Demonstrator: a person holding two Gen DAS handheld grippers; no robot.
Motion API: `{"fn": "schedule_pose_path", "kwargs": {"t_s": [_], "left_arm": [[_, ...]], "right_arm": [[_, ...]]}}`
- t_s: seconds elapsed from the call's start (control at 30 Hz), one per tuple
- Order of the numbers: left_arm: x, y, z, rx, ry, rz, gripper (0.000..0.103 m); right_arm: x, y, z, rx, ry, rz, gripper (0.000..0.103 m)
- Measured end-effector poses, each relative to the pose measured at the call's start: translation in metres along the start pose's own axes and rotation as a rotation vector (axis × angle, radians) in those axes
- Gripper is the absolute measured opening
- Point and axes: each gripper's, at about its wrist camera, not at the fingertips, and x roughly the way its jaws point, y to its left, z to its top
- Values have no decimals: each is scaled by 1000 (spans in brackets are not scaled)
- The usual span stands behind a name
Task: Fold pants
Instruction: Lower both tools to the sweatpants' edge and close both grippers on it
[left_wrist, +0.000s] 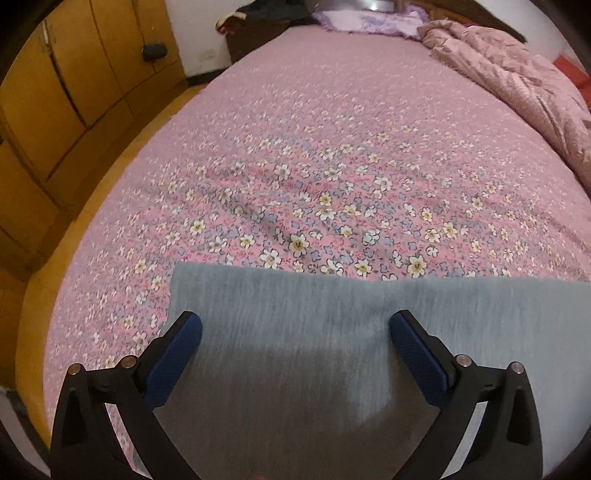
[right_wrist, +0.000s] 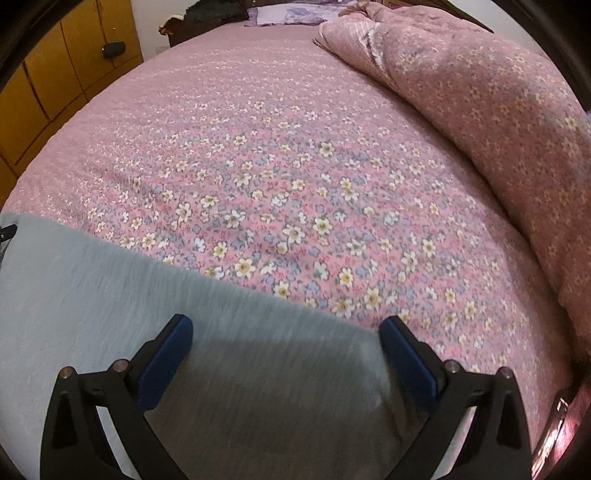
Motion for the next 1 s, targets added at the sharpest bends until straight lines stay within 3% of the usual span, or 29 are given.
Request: {"fn": "schedule_pose_path", "kwargs": {"t_s": [0.37,0.43,0.47,0.5,0.53,0.57,0.6,0.63,0.67,1.0], "left_arm": [[2,5,-3,-4,-9,-19,97],[-3,0,-2,10,-18,-32,79],[-6,-3,-2,21,-23,-34,72],[-9,-7,-3,33,-26,-35,55],[-11,-11,-3,46,-25,-33,38],[-13,-13,-3,53,-23,-29,28],[-15,-16,-3,61,-16,-32,9],[-17,-17,-4,61,-7,-29,2],[-18,-17,-4,54,-3,-28,1],[-72,2,-18,-11,-55,-83,0]], "right_arm": [[11,-9,7,-35,-10,41,103],[12,-9,11,-42,-11,47,101],[11,-8,11,-45,-15,53,95],[9,-7,11,-49,-20,61,90],[5,-4,11,-61,-32,75,76],[1,-1,11,-70,-39,80,54],[-2,2,11,-77,-45,86,42],[-5,5,11,-83,-46,101,20],[-7,6,11,-86,-43,115,6],[-61,13,0,-111,-126,133,4]]}}
